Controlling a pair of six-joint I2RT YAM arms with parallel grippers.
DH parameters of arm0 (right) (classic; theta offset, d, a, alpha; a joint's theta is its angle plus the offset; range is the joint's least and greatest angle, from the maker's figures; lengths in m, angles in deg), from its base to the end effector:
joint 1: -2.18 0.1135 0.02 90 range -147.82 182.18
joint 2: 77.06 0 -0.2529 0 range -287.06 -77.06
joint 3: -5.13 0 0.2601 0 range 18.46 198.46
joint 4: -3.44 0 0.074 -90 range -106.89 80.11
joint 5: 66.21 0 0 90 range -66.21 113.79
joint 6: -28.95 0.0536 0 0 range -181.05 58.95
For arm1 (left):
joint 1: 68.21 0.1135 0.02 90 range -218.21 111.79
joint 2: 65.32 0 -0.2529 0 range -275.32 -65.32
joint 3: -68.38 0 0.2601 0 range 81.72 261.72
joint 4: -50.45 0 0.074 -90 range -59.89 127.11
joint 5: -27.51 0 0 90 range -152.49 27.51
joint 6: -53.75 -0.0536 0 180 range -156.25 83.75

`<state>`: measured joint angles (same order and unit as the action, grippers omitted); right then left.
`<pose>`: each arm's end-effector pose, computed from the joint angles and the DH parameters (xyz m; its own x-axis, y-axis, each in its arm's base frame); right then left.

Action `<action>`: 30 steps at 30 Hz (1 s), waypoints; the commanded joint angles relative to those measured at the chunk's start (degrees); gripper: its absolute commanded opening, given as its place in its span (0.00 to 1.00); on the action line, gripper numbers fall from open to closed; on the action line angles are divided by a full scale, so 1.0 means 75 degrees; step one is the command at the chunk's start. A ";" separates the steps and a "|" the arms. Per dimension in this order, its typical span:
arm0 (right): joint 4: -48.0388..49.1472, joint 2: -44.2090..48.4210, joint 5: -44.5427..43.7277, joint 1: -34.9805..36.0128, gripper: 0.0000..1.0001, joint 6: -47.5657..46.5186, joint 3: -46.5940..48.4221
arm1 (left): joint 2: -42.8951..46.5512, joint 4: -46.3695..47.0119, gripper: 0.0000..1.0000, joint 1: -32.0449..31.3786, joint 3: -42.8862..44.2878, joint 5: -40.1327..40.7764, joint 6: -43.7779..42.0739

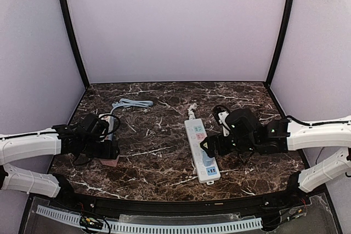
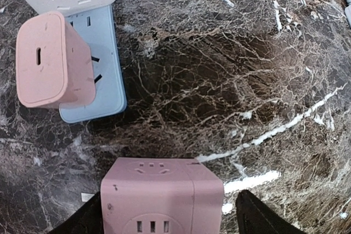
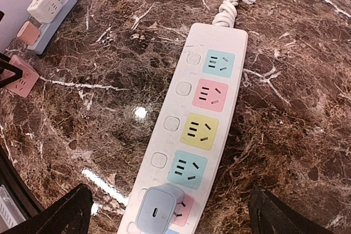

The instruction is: Insert the plug

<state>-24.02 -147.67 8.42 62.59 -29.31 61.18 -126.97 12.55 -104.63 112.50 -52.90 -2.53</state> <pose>0.1512 0.2375 0.2025 -0.6710 -0.1545 -0.7251 -0.4565 0.8568 0.2399 0.1823 -0.1234 0.1533 -0.8339 -0.0650 -0.5481 0.0558 0.9780 -0.2009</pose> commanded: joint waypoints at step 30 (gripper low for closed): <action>0.0922 -0.0141 0.0444 0.0076 0.99 -0.0615 -0.0252 | -0.0077 0.1362 0.52 -0.0575 0.0050 -0.0421 0.0331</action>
<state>-21.75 -147.76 9.64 62.59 -30.92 60.48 -127.73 16.23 -108.04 112.68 -53.86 -0.81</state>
